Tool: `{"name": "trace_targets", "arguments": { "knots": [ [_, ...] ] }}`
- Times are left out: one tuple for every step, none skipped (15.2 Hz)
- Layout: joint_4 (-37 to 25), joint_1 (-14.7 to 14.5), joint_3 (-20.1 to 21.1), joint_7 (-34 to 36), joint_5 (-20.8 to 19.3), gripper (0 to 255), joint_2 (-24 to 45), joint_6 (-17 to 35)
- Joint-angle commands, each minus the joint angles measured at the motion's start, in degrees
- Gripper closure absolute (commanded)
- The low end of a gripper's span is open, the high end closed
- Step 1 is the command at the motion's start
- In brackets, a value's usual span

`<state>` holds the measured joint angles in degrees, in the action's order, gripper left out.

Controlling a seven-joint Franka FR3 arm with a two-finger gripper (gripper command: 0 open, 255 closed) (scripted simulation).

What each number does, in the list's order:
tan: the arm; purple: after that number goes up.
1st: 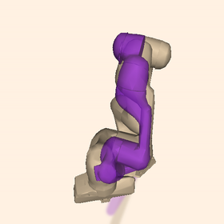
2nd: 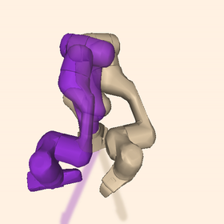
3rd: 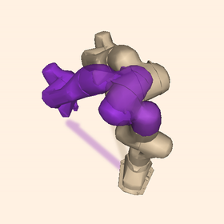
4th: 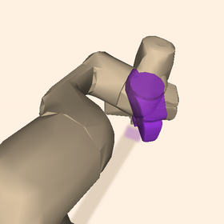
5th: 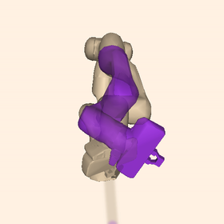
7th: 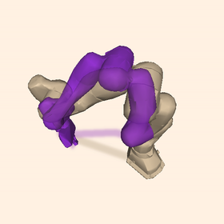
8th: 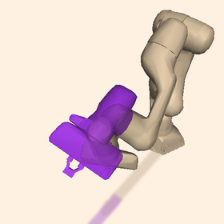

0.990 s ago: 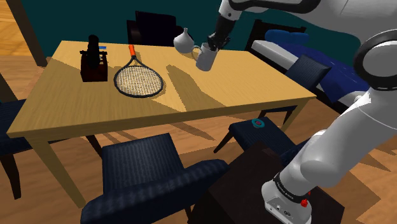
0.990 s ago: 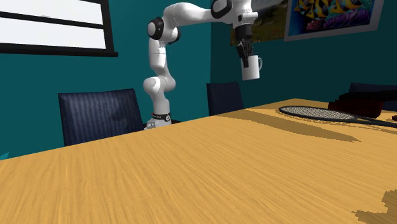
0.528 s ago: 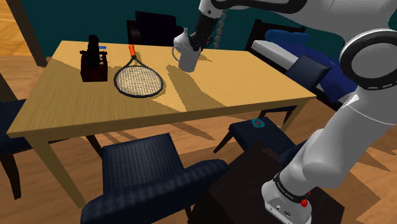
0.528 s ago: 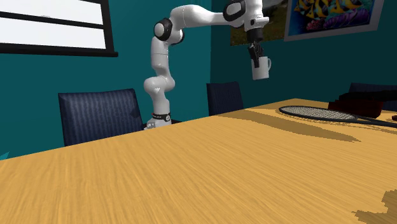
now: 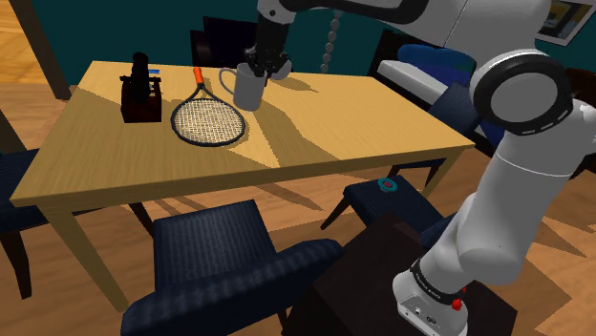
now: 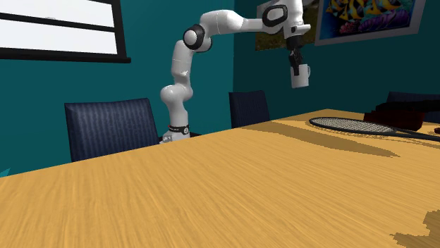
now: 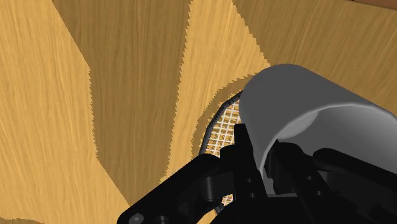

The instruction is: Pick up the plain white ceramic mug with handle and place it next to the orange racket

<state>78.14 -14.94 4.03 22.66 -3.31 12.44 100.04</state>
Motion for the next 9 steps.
{"name": "trace_targets", "arguments": {
  "knots": [
    [-5.3, -1.6, 0.8, 2.2, -0.8, 255, 3.6, -1.8],
    [-8.0, -2.4, 1.1, 3.3, -1.2, 255, 5.5, -2.7],
    [-11.0, -3.3, 1.4, 4.3, -1.6, 255, 7.5, -3.7],
    [-14.2, -4.2, 1.6, 5.2, -2.1, 255, 9.7, -4.9],
    [-19.1, -5.5, 1.9, 6.4, -2.7, 255, 12.8, -6.7],
    [-17.5, -5.5, 1.8, 6.5, -2.6, 255, 12.3, -5.6],
    [-16.0, -5.4, 1.8, 6.5, -2.6, 255, 11.9, -4.6],
    [-14.6, -5.3, 1.8, 6.6, -2.5, 255, 11.5, -3.5],
    [-13.2, -5.3, 1.8, 6.7, -2.5, 255, 11.1, -2.5]
  ]
}}
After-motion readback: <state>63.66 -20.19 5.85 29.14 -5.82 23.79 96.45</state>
